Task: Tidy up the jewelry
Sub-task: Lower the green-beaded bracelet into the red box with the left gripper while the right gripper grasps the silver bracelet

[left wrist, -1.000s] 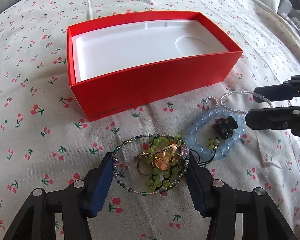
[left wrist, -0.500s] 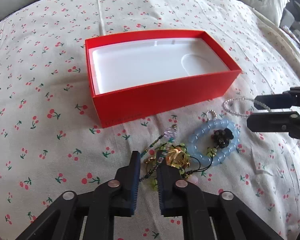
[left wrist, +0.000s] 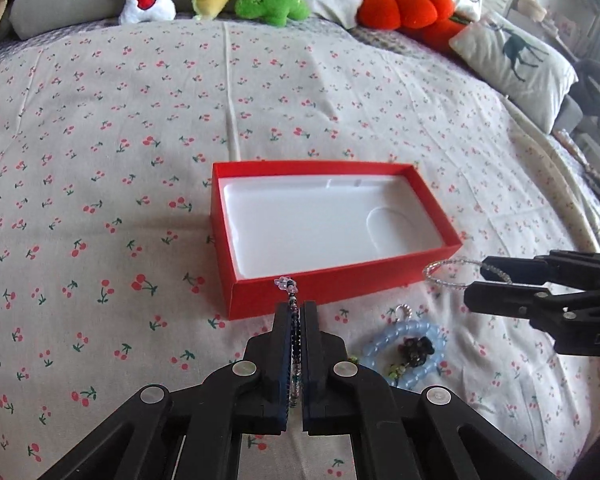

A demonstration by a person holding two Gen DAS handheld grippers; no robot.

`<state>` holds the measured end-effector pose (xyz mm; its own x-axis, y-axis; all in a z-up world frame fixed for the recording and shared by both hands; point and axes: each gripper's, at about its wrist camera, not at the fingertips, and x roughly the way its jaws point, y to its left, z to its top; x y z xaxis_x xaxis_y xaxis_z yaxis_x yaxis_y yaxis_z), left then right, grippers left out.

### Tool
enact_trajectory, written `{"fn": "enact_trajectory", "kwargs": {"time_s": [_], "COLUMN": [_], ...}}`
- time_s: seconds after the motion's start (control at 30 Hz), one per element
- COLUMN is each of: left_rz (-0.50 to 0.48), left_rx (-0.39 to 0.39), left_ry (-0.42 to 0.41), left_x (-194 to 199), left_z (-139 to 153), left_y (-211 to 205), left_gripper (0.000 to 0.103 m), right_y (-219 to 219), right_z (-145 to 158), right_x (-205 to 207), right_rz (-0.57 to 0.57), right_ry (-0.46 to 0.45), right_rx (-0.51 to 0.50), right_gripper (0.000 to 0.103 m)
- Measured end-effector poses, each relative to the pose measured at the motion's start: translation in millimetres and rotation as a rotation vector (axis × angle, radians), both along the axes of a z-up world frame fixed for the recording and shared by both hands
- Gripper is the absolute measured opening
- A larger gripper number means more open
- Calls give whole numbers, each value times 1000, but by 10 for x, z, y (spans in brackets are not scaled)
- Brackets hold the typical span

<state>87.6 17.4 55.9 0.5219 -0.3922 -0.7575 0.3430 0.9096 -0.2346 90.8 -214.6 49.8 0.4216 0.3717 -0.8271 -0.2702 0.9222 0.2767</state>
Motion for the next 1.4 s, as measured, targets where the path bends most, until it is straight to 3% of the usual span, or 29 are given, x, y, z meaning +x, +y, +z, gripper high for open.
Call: {"fn": "enact_trajectory", "kwargs": {"time_s": [0.17, 0.23, 0.4, 0.6, 0.77, 0.97, 1.13, 1.3, 1.4], "left_rz": [21, 29, 40, 73, 116, 155, 171, 156, 155], "left_rx": [-74, -110, -191, -234, -185, -105, -98, -89, -83], "left_ry": [-27, -30, 4, 59, 54, 36, 33, 22, 25], "left_x": [80, 143, 358, 603, 727, 783, 801, 768, 761], "left_z": [173, 200, 127, -65, -170, -244, -263, -225, -231], "left_y": [-38, -64, -160, -180, -201, -221, -196, -222, -228], "left_gripper": [0, 0, 0, 0, 0, 0, 0, 0, 0], "right_y": [29, 58, 88, 14, -148, -342, -571, -677, -681], "right_z": [92, 123, 132, 73, 123, 117, -41, -326, -505], "right_x": [89, 148, 271, 341, 359, 349, 388, 530, 618], "right_rz": [-32, -33, -61, -86, -119, -165, -258, -310, -321], "right_ry": [-38, -52, -85, -75, -77, -59, -25, 42, 84], "right_rx": [-8, 3, -3, 16, 87, 69, -50, -172, -185], "right_gripper": [52, 34, 33, 33, 33, 34, 62, 63, 71]}}
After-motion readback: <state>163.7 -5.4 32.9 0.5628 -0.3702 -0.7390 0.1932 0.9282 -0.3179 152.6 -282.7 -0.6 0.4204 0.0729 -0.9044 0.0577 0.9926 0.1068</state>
